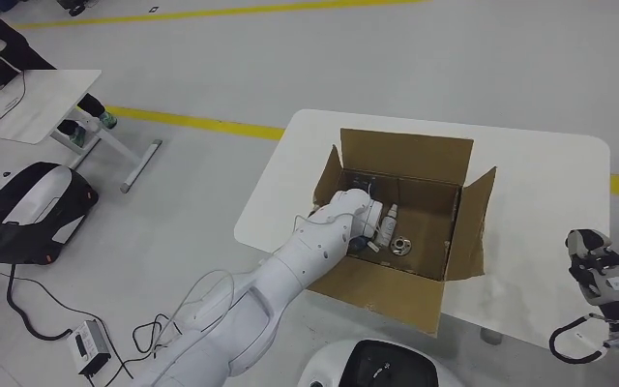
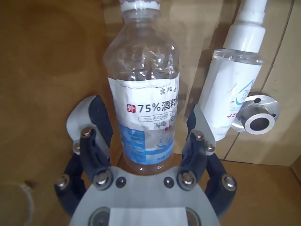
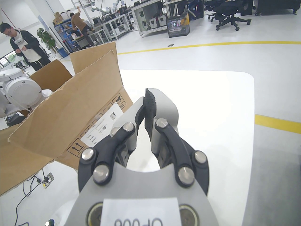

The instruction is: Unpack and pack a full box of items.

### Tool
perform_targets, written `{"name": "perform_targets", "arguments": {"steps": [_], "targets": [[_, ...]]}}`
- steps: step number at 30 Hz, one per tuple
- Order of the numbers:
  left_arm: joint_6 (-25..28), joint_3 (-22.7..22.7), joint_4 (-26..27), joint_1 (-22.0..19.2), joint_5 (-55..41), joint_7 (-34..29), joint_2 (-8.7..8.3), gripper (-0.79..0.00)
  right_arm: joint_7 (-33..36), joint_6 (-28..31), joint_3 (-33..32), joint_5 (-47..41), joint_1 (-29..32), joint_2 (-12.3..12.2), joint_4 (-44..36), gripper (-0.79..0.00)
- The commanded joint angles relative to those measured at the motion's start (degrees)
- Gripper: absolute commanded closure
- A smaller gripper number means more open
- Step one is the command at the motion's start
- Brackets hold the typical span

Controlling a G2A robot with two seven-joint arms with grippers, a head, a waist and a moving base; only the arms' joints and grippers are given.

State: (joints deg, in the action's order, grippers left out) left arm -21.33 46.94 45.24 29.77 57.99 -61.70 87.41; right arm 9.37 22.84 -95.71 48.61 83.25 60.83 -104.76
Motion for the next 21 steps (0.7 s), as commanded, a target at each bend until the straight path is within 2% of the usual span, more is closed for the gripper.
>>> {"name": "perform_targets", "arguments": {"steps": [1,2,3,4,5,6,14,21], "targets": [[0.3,0.1,-0.7,0.0,-0.3,0.5,0.2,-0.419,0.0,0.0,0.0,0.0,0.0,0.0,0.0,-0.179],[0.4,0.1,-1.0,-0.1,-0.4,0.8,0.29,-0.351,0.0,0.0,0.0,0.0,0.0,0.0,0.0,-0.28],[0.5,0.2,-1.2,-0.2,-0.5,1.0,0.39,-0.252,0.0,0.0,0.0,0.0,0.0,0.0,0.0,-0.332],[0.6,0.2,-1.4,-0.2,-0.6,1.2,0.47,-0.077,0.0,0.0,0.0,0.0,0.0,0.0,0.0,-0.4],[0.7,0.3,-1.4,-0.2,-0.7,1.4,0.54,0.0,0.0,0.0,0.0,0.0,0.0,0.0,0.0,-0.594],[0.8,0.4,-1.4,-0.2,-0.8,1.6,0.59,0.0,0.0,0.0,0.0,0.0,0.0,0.0,0.0,-0.785],[1.7,2.6,2.0,0.0,-1.0,1.1,0.13,0.0,0.0,0.0,0.0,0.0,0.0,0.0,0.0,-0.785],[2.7,5.9,13.0,2.9,1.5,-2.8,-1.64,0.0,0.5,1.3,0.5,-2.2,0.6,0.1,-2.1,-0.785]]}}
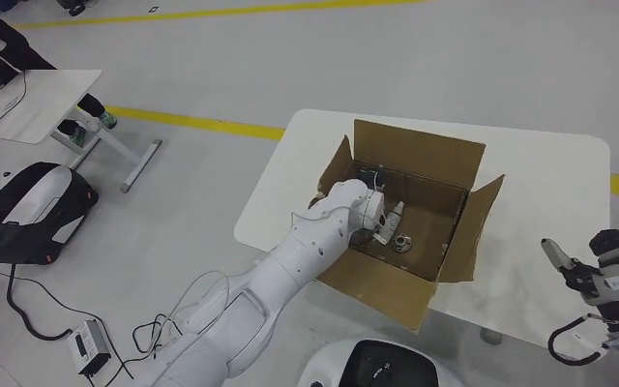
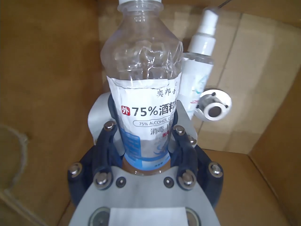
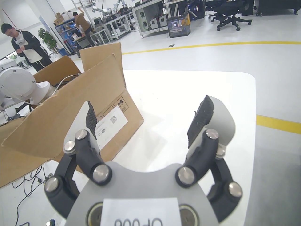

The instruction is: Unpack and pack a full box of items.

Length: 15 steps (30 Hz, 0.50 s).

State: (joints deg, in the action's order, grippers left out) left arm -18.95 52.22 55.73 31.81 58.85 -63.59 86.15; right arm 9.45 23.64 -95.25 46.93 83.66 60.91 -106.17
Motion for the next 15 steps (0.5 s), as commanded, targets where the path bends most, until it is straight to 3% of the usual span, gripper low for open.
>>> {"name": "perform_targets", "arguments": {"steps": [1,8,15], "targets": [[0.4,1.2,4.4,1.5,1.3,-1.5,-0.72,0.0,0.9,0.9,-0.1,-0.2,0.3,-0.1,-1.2,-0.785],[2.8,4.7,17.1,6.5,5.3,-7.0,-2.69,0.0,3.3,1.6,1.0,0.9,0.9,-0.1,-2.5,-0.785],[5.5,7.7,26.3,9.7,6.9,-10.4,-3.85,0.0,11.5,4.8,1.4,-9.2,4.0,-0.3,-9.0,-0.785]]}}
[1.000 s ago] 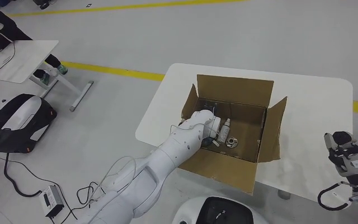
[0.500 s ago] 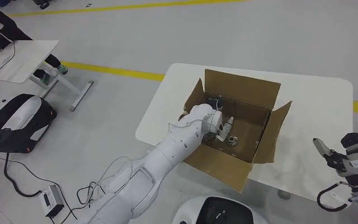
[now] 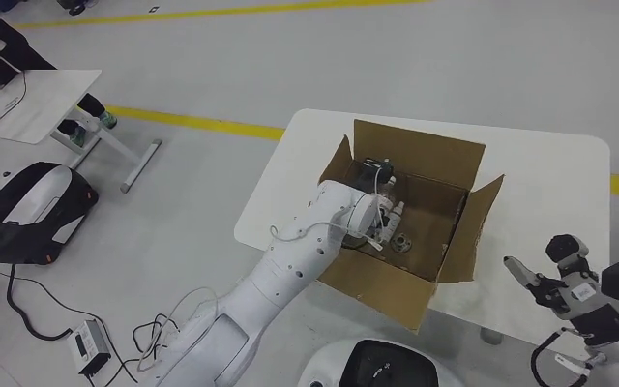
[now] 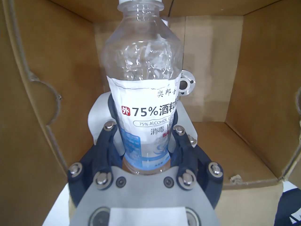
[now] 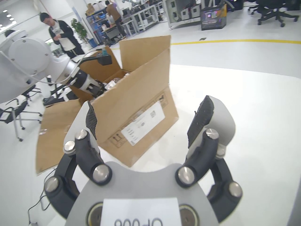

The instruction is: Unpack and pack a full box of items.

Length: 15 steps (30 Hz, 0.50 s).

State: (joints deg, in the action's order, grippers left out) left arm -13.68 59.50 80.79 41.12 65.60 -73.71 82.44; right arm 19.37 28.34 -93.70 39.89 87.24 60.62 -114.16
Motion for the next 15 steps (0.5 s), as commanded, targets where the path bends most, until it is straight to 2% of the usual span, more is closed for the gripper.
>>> {"name": "perform_targets", "arguments": {"steps": [1,7,14,15], "targets": [[0.4,0.7,2.1,0.8,0.3,-0.5,-0.23,0.0,3.0,0.2,-0.3,-3.4,0.8,-0.1,-1.9,-0.785],[0.6,2.2,4.3,2.0,0.8,-0.9,-0.59,0.0,10.3,-1.3,0.6,-11.4,1.4,-0.4,-5.8,-0.785],[-0.1,3.8,2.9,2.2,1.7,0.1,-0.81,0.0,13.5,-5.8,5.2,-11.2,-1.1,-0.3,-5.8,-0.782],[-0.2,4.0,2.7,2.2,1.8,0.1,-0.84,0.0,13.9,-6.6,5.9,-10.9,-1.4,-0.2,-5.4,-0.727]]}}
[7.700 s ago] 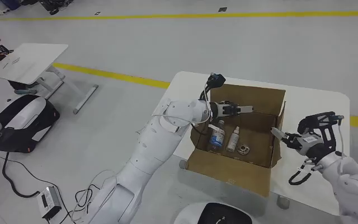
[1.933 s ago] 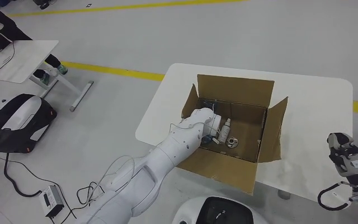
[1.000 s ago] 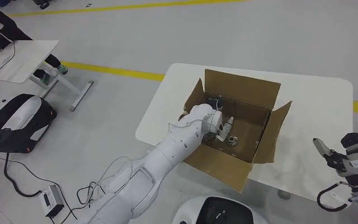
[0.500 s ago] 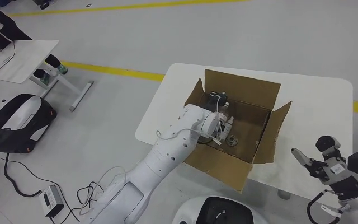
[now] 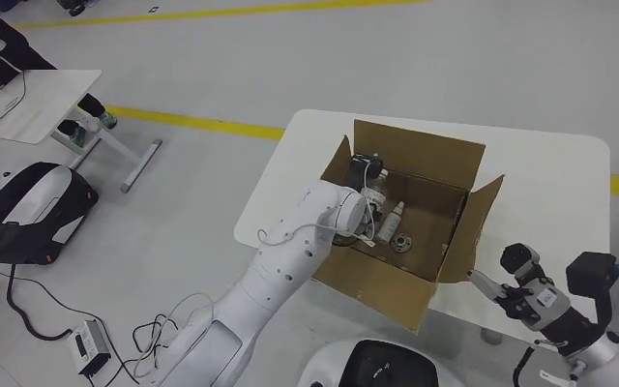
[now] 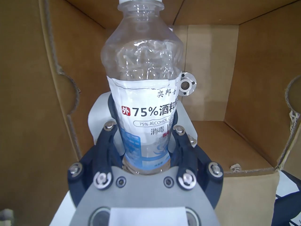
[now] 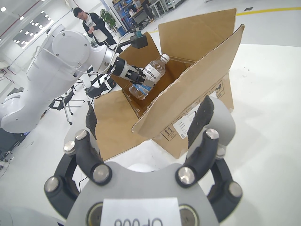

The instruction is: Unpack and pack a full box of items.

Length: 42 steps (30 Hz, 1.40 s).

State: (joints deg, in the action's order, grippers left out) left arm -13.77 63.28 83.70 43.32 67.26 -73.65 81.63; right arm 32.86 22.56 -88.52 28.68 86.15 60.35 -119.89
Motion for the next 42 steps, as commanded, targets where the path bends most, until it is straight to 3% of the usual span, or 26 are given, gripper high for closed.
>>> {"name": "perform_targets", "arguments": {"steps": [1,5,9,11,16,20,31,42], "targets": [[-0.3,0.5,-0.4,0.1,0.1,0.0,-0.05,0.0,0.6,-1.5,1.4,0.5,-0.6,0.1,0.7,-0.665],[-0.3,0.8,-0.5,0.1,0.5,0.2,-0.12,0.0,2.0,-3.7,3.8,0.8,-2.1,0.2,2.2,-0.606],[-0.1,1.0,-0.5,0.2,0.6,0.4,-0.13,0.0,2.6,-5.4,5.4,1.7,-3.4,0.3,3.7,-0.496],[-0.1,1.1,-0.4,0.3,0.4,0.6,-0.13,0.0,2.6,-6.1,6.0,2.1,-3.9,0.3,4.3,-0.363],[0.2,1.2,-0.2,0.5,0.2,0.8,-0.13,0.0,2.3,-8.1,6.3,3.1,-4.3,0.4,5.5,-0.231],[0.2,1.3,0.0,0.7,0.2,0.9,-0.13,0.0,1.0,-9.4,5.5,3.3,-4.0,0.4,5.8,-0.012],[1.9,2.0,3.6,0.8,-4.3,1.0,0.0,0.0,-2.6,-10.8,-1.3,0.0,-4.4,0.1,8.4,0.0],[3.8,5.9,13.8,2.7,-8.1,-0.3,-0.77,0.0,-9.3,-9.5,-4.6,-1.3,-3.6,0.2,10.8,0.0]]}}
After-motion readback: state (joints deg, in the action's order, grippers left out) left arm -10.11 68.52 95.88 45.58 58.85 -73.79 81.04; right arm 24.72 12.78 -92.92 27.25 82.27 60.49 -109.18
